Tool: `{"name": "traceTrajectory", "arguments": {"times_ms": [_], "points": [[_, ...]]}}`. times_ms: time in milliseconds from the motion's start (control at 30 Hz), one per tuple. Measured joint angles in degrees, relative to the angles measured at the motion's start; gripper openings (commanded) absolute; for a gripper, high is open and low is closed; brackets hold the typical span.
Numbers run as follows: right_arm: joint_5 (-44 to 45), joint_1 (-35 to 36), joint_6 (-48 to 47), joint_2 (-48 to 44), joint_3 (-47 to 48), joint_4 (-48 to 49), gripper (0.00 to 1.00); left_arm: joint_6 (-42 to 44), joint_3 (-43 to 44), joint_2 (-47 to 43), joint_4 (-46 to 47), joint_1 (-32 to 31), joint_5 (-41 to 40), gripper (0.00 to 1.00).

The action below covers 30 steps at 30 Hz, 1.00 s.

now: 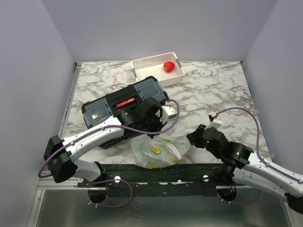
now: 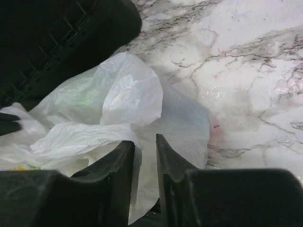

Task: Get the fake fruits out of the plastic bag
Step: Untie the plastic bag at the center of the board.

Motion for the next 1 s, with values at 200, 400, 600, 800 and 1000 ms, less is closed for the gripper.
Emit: {"name": "traceTrajectory", "arguments": {"times_ms": [200, 400, 600, 800, 1000], "points": [[0.3, 0.0, -4.1, 8.6, 6.0, -0.9, 0.42, -1.2, -5.0, -10.8, 5.8, 0.0, -7.6, 0.0], [0.4, 0.0, -13.1, 16.9, 13.5, -0.2, 0.62, -3.5, -9.8, -16.2, 12.7, 0.0, -9.4, 0.0], [-1.8, 0.0, -25.2, 20.7, 17.9, 4.3, 0.69, -4.6, -12.3, -18.7, 16.7, 0.0, -9.4, 0.0], [-7.1, 0.0, -33.2, 20.8, 18.4, 7.7, 0.76, -4.6, -15.1, -23.8, 20.6, 0.0, -10.0, 0.0], [-13.8, 0.0, -35.3, 19.5, 18.4, 12.7, 0.76, -4.6, -16.8, -25.9, 23.6, 0.0, -11.0, 0.0]]}}
